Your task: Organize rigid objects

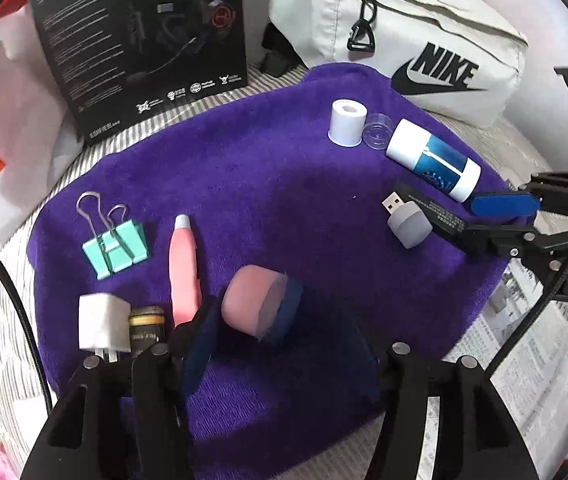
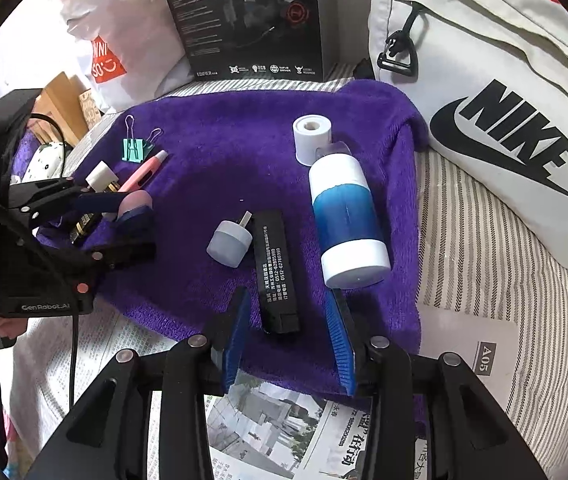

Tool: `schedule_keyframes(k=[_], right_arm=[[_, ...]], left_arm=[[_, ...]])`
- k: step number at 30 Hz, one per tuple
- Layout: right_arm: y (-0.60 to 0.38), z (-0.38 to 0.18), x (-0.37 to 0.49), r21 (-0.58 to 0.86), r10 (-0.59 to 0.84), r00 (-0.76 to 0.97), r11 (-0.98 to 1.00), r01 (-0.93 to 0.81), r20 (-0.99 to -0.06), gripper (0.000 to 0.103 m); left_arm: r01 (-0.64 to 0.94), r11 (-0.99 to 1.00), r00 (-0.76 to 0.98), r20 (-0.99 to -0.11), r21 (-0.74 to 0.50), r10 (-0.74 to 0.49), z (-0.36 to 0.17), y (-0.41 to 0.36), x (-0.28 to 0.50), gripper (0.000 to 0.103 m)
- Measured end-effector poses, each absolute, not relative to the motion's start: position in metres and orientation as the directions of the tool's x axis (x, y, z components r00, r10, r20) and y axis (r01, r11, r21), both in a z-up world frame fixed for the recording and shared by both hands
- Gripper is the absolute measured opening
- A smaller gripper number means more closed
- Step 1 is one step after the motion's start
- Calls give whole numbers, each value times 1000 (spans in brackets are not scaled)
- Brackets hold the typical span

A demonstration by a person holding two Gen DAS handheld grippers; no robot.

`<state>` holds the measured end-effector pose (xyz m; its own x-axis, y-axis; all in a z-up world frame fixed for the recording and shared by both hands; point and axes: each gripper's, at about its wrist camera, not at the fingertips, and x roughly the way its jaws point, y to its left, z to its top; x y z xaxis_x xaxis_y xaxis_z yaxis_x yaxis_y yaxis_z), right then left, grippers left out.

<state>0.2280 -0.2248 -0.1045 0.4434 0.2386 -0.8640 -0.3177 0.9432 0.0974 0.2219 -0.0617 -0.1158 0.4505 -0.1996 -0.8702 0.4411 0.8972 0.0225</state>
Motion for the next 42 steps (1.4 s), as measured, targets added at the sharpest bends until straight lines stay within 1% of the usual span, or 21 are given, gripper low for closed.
schedule_keyframes(k=[3,5,11,12,14,16,17,18,19,21,23,25,27,29,31,32,38,42], right_arm=[[-225,-103,228,92,226,442,948,-304,-868,40],[-226,-100,226,74,205,448,954,-292,-870,46],[-231,-90,213,71,192,471,962,-263,-861,51],[-231,-88,210,73,193,475,963,-260,-859,53],[-231,-82,203,81,202,481,962,-261,-853,61],[-229,-75,193,69,195,496,963,-260,-846,73],[-228,-72,188,63,190,504,964,-259,-843,77],[-227,-68,184,57,185,512,965,-255,-839,82],[-226,-64,179,53,180,521,967,-249,-834,85],[-227,-57,169,59,179,532,970,-235,-828,86],[-230,-49,158,76,184,542,974,-215,-820,89],[-233,-41,146,83,178,554,978,-193,-813,91],[-235,-33,137,80,168,564,981,-178,-809,91],[-236,-23,126,73,156,574,984,-165,-804,93],[-236,-13,116,59,143,592,986,-158,-793,102],[-236,-10,112,50,133,601,987,-154,-788,103],[-237,5,91,40,104,616,992,-117,-781,103],[-236,6,80,33,88,614,994,-100,-784,103]], left_arm=[[419,908,429,-877,-17,-214,-114,-54,218,59],[415,910,429,-879,-12,-207,-111,-52,212,61],[376,926,453,-869,-19,-201,-95,-38,195,71],[368,930,461,-865,-16,-198,-92,-36,191,72],[357,934,468,-863,-12,-190,-87,-31,182,77],[352,936,476,-861,-2,-180,-83,-29,175,77],[349,937,480,-860,4,-175,-81,-28,171,79],[346,938,484,-859,14,-166,-79,-28,166,80],[343,939,488,-859,24,-157,-77,-28,162,82],[331,942,502,-855,47,-133,-71,-29,154,84],[312,948,511,-851,55,-119,-66,-28,147,89],[293,955,525,-842,47,-119,-59,-27,137,91],[276,961,534,-836,30,-127,-53,-26,129,93],[259,966,531,-837,13,-131,-47,-25,120,97],[241,970,537,-835,16,-120,-43,-26,113,98],[237,971,536,-836,15,-118,-41,-27,110,98],[181,983,534,-839,-2,-100,-34,-24,92,98],[161,987,553,-830,14,-78,-27,-24,77,98]])
